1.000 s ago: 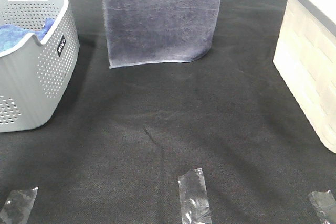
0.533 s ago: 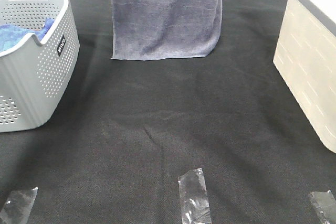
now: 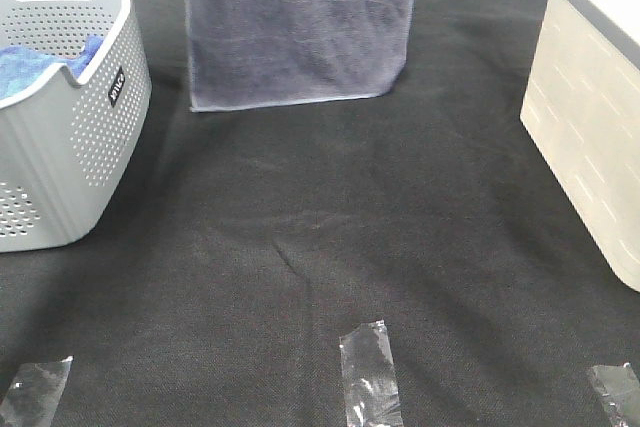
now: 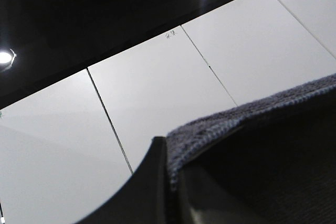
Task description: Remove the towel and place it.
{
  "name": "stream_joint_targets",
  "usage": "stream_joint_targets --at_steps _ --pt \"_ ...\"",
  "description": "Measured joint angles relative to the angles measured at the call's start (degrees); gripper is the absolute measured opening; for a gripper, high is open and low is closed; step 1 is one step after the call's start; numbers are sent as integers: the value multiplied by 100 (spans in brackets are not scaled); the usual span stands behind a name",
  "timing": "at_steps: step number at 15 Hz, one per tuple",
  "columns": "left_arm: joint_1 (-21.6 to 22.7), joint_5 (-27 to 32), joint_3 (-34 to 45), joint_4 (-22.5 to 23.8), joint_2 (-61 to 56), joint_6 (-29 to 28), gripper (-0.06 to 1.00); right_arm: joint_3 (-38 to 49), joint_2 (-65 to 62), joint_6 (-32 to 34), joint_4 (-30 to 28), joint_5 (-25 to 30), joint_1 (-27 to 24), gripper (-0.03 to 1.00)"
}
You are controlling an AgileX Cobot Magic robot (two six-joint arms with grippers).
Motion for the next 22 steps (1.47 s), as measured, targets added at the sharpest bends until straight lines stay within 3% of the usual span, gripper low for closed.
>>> stream_joint_targets --at_steps 6,9,10,14,18,22 --pt "17 74 -11 34 0 -246 0 -6 0 0 -11 0 6 2" --pt "17 980 -11 298 -6 -1157 0 -11 0 6 11 636 6 2" --pt "-6 1942 -11 430 -6 -1639 0 -11 0 6 46 1564 -11 2" --pt "-223 4269 -11 132 -57 -1707 0 -11 -103 23 57 3839 -46 2" --pt "-430 6961 -11 -1146 -607 -1083 0 -11 -693 149 57 5947 -52 2" --pt "-447 8692 -23 -2011 -1238 -825 0 -11 -1049 160 160 7575 -52 2"
